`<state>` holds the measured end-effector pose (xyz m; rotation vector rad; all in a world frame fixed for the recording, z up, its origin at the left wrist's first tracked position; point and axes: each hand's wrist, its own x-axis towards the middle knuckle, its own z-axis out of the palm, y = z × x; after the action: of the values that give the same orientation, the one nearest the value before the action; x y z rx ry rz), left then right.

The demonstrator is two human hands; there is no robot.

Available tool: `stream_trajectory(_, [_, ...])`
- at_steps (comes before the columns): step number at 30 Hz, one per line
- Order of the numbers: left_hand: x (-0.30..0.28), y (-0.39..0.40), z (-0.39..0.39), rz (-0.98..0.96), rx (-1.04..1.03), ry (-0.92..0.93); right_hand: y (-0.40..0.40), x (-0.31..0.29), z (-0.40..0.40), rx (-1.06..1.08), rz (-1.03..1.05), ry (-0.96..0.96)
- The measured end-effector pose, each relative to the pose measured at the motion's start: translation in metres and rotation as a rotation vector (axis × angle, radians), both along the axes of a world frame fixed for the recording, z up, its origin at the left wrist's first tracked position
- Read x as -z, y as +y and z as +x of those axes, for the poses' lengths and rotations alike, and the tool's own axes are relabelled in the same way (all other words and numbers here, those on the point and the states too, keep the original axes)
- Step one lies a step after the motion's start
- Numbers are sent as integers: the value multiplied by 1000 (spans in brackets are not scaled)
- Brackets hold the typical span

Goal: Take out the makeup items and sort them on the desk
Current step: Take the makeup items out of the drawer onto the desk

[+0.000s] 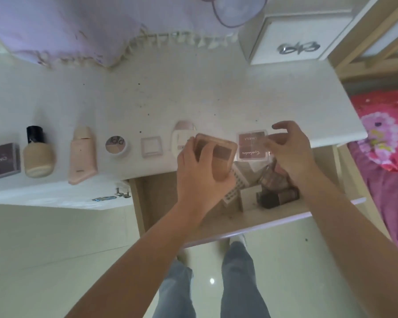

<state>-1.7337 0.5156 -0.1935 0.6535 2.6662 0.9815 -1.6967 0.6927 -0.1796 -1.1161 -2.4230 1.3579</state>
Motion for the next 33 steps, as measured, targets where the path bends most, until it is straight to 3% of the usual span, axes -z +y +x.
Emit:
stream_trajectory(7, [-1,71,-12,-257,-171,-119,50,21,-21,-81,-46,-55])
stream_trajectory(12, [12,100,-14,-402,-271,-92,76,36,-23,-155,-81,-79])
stream_trajectory(17, [27,113,-18,-524,-329,-36,81,41,-31,-276,34,-54])
stream_trajectory(23, [36,119,-21,-512,-361,4,73,51,-40,-343,163,-64])
stream_trajectory(26, [34,116,-16,-502,-327,19,70,55,-41,-359,202,-65])
stream_trajectory(28, [38,111,-3,-405,-291,215,73,56,-35,-368,214,-13])
stream_trajectory(30, [47,103,25,-323,-169,247,79,53,-13,-394,227,79])
stream_trajectory(33, [72,103,65,-429,134,-135,95,68,34,-590,327,90])
